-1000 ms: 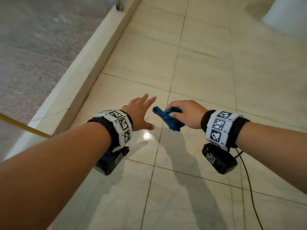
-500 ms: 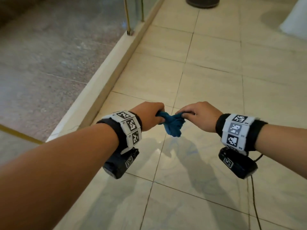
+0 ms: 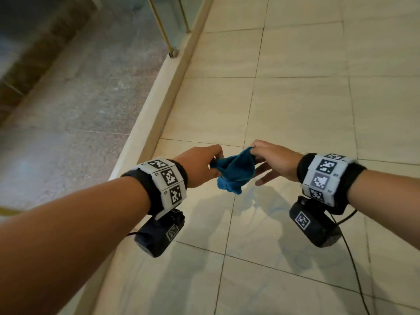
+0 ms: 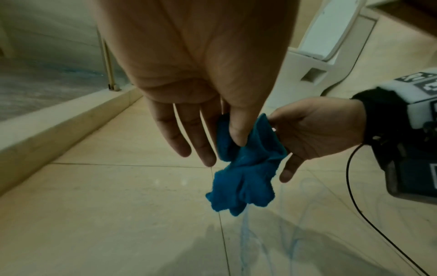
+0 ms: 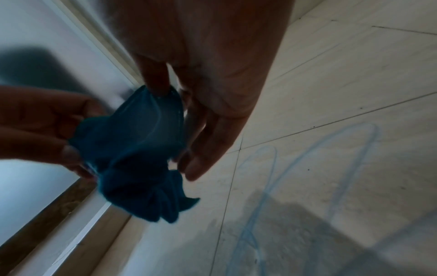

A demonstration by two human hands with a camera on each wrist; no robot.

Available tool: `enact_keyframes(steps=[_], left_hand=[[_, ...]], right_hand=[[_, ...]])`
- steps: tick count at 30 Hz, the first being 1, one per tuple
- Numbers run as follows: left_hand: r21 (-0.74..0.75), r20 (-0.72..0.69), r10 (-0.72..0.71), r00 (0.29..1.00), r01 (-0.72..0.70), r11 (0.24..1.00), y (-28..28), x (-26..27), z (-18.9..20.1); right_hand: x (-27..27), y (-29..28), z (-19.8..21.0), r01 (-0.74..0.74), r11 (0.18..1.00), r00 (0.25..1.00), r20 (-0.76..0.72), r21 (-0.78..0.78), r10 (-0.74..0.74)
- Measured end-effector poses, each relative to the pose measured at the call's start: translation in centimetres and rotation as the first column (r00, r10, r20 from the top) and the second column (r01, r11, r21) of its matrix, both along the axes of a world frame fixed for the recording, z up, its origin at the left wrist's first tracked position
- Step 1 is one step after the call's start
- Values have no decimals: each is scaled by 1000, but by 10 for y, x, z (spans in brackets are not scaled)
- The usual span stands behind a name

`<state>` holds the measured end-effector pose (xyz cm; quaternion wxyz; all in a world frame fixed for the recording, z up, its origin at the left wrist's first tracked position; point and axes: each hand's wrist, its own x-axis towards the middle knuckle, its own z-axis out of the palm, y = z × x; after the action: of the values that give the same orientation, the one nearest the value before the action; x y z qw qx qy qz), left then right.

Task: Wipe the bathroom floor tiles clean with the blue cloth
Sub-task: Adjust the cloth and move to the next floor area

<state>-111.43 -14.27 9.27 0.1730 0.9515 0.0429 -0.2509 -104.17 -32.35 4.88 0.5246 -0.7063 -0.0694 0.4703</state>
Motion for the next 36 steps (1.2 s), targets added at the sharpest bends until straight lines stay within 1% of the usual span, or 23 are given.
enact_keyframes(steps=[2, 4, 6, 9, 12, 16, 17, 19, 22, 24, 25, 27, 29, 31, 33, 35, 36], left_hand=[[-49, 36, 2, 999, -1, 999, 4, 5, -16], [-106, 52, 2, 999, 4, 994, 8, 10, -31], [-174, 50, -10, 999, 18, 985, 8, 17, -41], [-285, 70, -15, 997, 35, 958, 0, 24, -46], [-425, 88, 23, 996, 17, 905, -13, 27, -50], [-568, 55, 96, 994, -48, 822, -21, 26, -61], [-578, 30, 110, 993, -73, 813, -20, 25, -63], [-546, -8, 113, 994, -99, 832, -15, 22, -64], [-437, -55, 68, 996, -85, 896, -8, 13, -66], [-439, -101, 25, 995, -68, 896, -5, 5, -69], [-473, -100, 24, 995, -68, 879, -3, 2, -72], [-531, -44, 60, 997, -74, 844, -2, -1, -74], [-559, -38, 92, 995, -97, 823, -4, 0, -71], [-535, -71, 83, 994, -108, 838, -11, 0, -67], [-494, -73, 63, 995, -91, 865, -17, 0, -65], [-473, -54, 65, 996, -83, 877, -18, -1, -66], [-471, -50, 72, 996, -87, 878, -18, 0, -67]], right_hand=[[5, -3, -3, 15, 1000, 997, -71, 4, -15], [9, -6, -4, 3, 1000, 997, -78, -7, -3], [8, -8, -3, -32, 998, 999, -30, -49, 31], [-2, -14, -5, -13, 986, 994, 102, -166, 30], [-9, -21, -16, 56, 967, 971, 240, -247, 5], [-7, -29, -17, 58, 948, 953, 301, -314, 41], [-5, -30, -15, 63, 950, 952, 303, -305, 34], [-3, -30, -10, 92, 965, 958, 288, -245, -18], [-3, -24, -8, 107, 981, 958, 282, -159, -59], [-3, -21, -10, 107, 985, 947, 316, -136, -60], [-3, -19, -12, 106, 986, 943, 329, -126, -59], [-2, -16, -12, 100, 990, 938, 340, -95, -62], [0, -14, -9, 85, 996, 940, 333, -39, -67], [-1, -13, -6, 84, 996, 946, 310, 37, -92], [-3, -14, -4, 92, 990, 955, 272, 103, -117], [-2, -18, -5, 70, 992, 962, 258, 102, -94], [0, -22, -5, 41, 997, 961, 272, 58, -56]])
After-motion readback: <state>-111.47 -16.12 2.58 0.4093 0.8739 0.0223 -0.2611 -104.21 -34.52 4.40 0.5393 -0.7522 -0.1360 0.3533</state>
